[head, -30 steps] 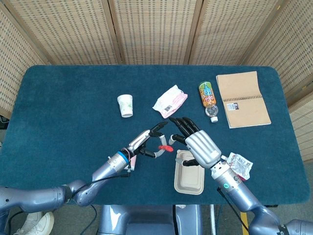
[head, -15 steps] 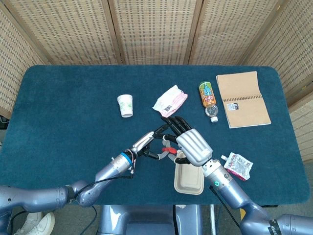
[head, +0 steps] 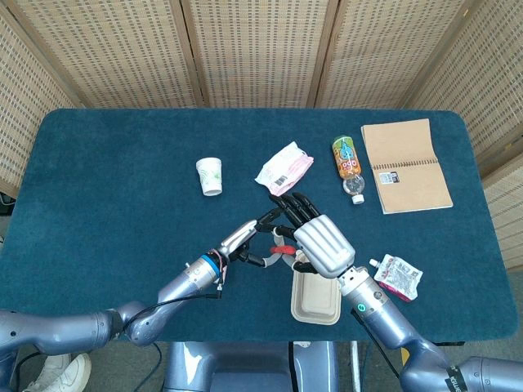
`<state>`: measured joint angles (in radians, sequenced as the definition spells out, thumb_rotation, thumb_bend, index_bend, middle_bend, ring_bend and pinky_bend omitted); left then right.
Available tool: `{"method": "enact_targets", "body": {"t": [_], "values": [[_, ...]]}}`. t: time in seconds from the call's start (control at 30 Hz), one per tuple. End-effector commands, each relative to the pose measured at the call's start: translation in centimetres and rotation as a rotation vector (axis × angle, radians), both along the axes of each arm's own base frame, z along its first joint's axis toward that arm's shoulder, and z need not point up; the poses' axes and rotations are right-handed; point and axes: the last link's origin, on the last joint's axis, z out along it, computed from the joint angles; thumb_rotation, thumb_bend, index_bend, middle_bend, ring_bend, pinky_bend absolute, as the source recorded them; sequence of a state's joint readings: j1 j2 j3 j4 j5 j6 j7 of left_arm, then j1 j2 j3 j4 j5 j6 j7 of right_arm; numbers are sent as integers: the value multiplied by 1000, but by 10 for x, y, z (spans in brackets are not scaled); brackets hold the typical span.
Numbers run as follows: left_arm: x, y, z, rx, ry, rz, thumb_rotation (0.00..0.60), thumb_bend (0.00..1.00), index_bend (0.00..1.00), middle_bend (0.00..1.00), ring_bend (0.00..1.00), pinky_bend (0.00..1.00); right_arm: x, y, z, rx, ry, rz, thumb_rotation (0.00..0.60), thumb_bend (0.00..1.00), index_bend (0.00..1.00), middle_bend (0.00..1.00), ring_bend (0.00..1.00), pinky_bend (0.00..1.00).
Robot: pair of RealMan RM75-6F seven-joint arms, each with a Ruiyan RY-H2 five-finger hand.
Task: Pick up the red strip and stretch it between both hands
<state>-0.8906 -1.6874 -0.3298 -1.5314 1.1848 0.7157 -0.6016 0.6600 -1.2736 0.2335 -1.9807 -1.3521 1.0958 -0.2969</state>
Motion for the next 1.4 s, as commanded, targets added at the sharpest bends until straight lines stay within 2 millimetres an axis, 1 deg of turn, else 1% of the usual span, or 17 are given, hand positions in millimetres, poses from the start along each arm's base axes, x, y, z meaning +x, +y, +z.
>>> {"method": "enact_targets", "body": {"t": [0.03,0.27,0.43,0.63,0.77,0.93,1.0,1.1,1.23,1.4], "values": [[0,0,0,-1,-2,2,600,540,749,0,0,0,-1,0,0,-1,2,2,600,453,531,88,0,0],[-1,0,2,-3,-2,-3,600,540,749,0,0,0,-2,0,-3,-4,14,5,600,474,546,90,0,0],[-1,1,2,-2,-3,-2,600,540,750,0,0,0,-2,0,-4,-3,8,9,600,487,590,97,0,0],[-1,1,3,-3,-4,2,600,540,750,0,0,0,-2,-1,-3,-4,-2,6,600,496,564,97,0,0],[-1,1,3,-4,-4,1,600,540,750,0,0,0,-3,-1,-4,-5,3,4,600,555,596,101,0,0],[-1,1,3,-4,-2,0,600,540,750,0,0,0,-4,-1,-3,-12,6,7,600,663,653,111,0,0],[-1,1,3,-3,-1,1,600,541,750,0,0,0,-4,-1,-3,-16,6,11,600,683,670,116,0,0],[-2,2,3,0,0,4,600,540,750,0,0,0,-5,-1,-2,-26,8,15,600,689,695,122,0,0],[-3,3,4,3,1,7,600,540,750,0,0,0,-6,-1,-2,-41,12,23,600,692,703,132,0,0],[-7,6,9,19,9,10,600,541,751,0,0,0,-10,-4,0,-98,40,40,600,715,718,144,0,0]]}}
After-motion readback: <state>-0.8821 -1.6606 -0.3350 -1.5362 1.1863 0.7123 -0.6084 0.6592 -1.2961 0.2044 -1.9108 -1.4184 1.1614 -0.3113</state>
